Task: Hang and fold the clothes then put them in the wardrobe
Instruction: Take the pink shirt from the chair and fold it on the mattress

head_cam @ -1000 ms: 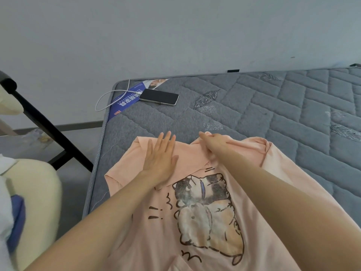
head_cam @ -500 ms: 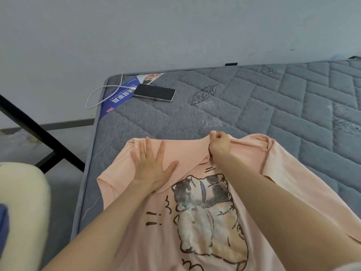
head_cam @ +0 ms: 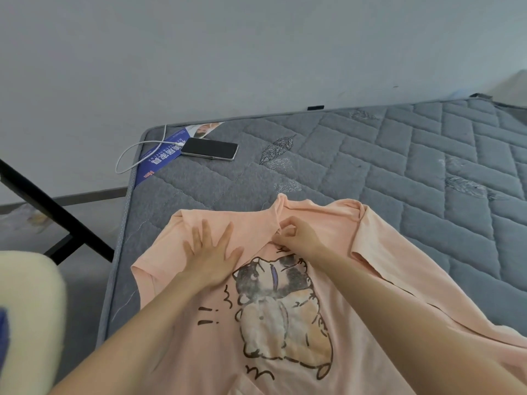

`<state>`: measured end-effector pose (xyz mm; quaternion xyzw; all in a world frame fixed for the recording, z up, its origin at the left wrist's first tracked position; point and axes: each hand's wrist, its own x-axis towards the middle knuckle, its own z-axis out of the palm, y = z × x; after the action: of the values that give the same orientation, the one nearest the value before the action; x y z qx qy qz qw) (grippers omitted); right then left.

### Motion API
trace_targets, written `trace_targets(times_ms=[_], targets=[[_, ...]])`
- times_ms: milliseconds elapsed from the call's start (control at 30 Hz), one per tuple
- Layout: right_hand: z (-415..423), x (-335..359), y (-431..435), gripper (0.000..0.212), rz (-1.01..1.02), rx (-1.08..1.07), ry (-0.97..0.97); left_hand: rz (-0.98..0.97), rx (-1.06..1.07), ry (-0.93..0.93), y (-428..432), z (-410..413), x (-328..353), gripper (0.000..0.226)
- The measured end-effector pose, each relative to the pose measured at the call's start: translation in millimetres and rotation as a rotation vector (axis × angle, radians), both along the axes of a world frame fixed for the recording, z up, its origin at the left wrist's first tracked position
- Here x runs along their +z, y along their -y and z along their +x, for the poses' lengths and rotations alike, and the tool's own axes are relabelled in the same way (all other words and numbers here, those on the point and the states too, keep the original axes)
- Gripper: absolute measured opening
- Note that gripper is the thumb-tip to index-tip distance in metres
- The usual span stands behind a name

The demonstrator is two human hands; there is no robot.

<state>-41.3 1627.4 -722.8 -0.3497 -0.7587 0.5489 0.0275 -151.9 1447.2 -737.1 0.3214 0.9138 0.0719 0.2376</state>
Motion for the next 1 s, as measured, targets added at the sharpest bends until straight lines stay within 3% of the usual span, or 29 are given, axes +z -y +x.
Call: trace_targets(times_ms=[133,267,400,533,700,933,1000], targets=[[-2,-5,2,0.013,-0.146,-0.261,0.027,-0.003,0.018,-0.040,11,1,1,0.066],[7,-4,1,0.004,-0.215,-0.304,0.115,-0.015,0.055,-0.054,13,3,2,0.070],[13,4,4,0.012,-0.026,-0.210,0.147,-0.029,0.036,0.010,19,0,11,0.066],[23,12,9,0.013,0.231,-0.088,0.073,0.141,0.036,-0.056,45,1,20,0.056],[22,28,38,0.004,0.230,0.041,-0.017,0.360,0.201,-0.056,88,20,30,0.058],[0,53,93,0.017,0.326,0.331,0.003,0.366,0.433,0.017,149,63,41,0.056],[-10,56,108,0.020,0.360,0.401,0.007,0.256,0.479,0.039,165,76,38,0.071]])
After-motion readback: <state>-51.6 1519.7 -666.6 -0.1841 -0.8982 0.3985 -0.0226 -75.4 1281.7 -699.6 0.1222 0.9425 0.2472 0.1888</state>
